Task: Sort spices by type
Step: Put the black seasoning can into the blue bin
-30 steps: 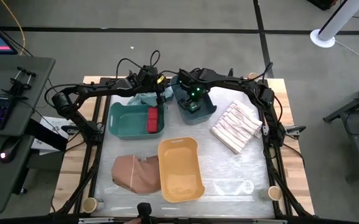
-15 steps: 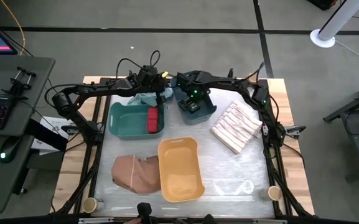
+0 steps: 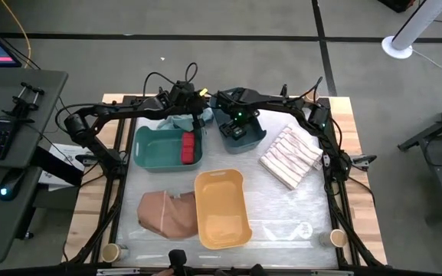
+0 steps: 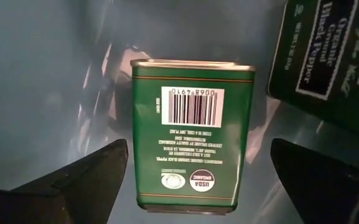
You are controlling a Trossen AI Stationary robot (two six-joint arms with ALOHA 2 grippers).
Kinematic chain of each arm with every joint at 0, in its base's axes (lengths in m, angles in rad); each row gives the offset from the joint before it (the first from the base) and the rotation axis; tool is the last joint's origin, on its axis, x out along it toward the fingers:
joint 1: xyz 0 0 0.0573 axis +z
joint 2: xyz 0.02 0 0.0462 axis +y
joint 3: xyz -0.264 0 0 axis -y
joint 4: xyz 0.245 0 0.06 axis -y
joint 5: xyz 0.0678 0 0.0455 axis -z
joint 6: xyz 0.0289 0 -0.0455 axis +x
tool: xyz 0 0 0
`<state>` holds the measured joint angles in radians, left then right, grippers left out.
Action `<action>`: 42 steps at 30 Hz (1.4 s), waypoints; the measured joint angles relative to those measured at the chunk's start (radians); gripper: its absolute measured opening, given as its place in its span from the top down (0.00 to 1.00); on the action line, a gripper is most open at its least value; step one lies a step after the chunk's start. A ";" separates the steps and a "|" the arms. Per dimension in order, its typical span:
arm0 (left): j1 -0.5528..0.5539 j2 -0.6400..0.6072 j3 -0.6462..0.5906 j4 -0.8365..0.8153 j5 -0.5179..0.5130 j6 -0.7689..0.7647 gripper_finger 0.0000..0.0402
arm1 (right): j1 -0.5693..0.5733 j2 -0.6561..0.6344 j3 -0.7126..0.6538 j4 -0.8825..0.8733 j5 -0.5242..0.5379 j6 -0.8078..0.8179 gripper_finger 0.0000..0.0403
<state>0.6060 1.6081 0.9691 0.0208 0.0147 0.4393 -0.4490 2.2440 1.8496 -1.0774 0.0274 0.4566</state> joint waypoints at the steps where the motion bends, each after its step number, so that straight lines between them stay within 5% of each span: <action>1: 0.000 0.000 0.000 0.000 0.000 0.000 1.00 | -0.001 0.000 0.000 -0.003 -0.002 0.011 0.03; 15: 0.000 0.005 -0.003 -0.011 -0.002 0.006 1.00 | -0.001 0.059 0.002 -0.006 -0.066 0.055 0.05; 23: -0.001 0.002 -0.003 -0.013 -0.006 0.058 1.00 | 0.005 0.044 0.001 -0.097 -0.061 0.008 0.37; 35: 0.002 -0.069 0.004 0.024 -0.086 0.175 1.00 | -0.001 -0.148 0.001 -0.150 -0.035 -0.074 0.37; 42: -0.016 -0.150 0.004 0.055 -0.092 0.188 1.00 | 0.002 -0.223 0.004 -0.138 -0.230 -0.129 0.32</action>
<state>0.5897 1.4582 0.9733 0.0763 -0.0770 0.6273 -0.4473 2.0208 1.8538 -1.2156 -0.2028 0.3275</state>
